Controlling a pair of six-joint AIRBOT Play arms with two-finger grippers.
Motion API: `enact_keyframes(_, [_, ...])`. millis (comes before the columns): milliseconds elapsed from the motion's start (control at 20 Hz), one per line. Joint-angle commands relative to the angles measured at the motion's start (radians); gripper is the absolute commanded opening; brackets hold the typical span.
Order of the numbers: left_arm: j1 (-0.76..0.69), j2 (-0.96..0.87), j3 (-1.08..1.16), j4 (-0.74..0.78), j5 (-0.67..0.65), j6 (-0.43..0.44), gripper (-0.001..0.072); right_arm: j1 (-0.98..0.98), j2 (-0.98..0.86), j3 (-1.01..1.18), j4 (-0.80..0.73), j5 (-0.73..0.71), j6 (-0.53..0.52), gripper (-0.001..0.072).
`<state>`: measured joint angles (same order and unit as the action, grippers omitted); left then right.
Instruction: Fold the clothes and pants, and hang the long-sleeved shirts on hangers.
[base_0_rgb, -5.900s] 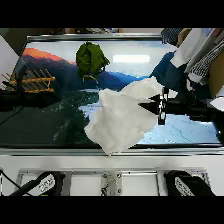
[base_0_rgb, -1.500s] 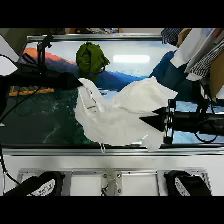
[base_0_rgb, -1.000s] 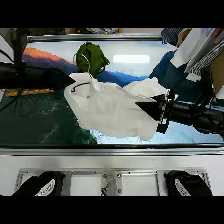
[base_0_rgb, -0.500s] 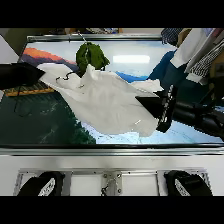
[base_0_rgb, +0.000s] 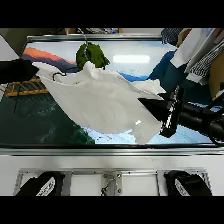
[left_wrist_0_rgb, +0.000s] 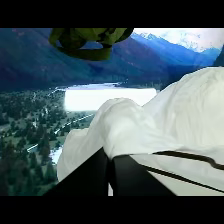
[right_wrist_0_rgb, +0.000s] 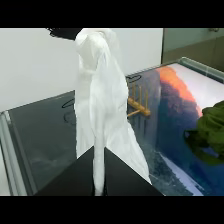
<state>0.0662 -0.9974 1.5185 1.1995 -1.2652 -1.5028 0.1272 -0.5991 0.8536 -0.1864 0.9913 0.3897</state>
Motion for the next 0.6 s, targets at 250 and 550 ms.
enact_keyframes(250, [-0.198,0.046,0.0,-0.013,0.042,-0.026,0.0011,0.002,-0.037,0.001,0.005,-0.051,0.0,0.0005])
enact_keyframes(550, [-0.368,0.048,0.0,-0.015,0.062,-0.086,0.0011,0.016,-0.046,0.001,0.008,-0.114,0.0,0.0005])
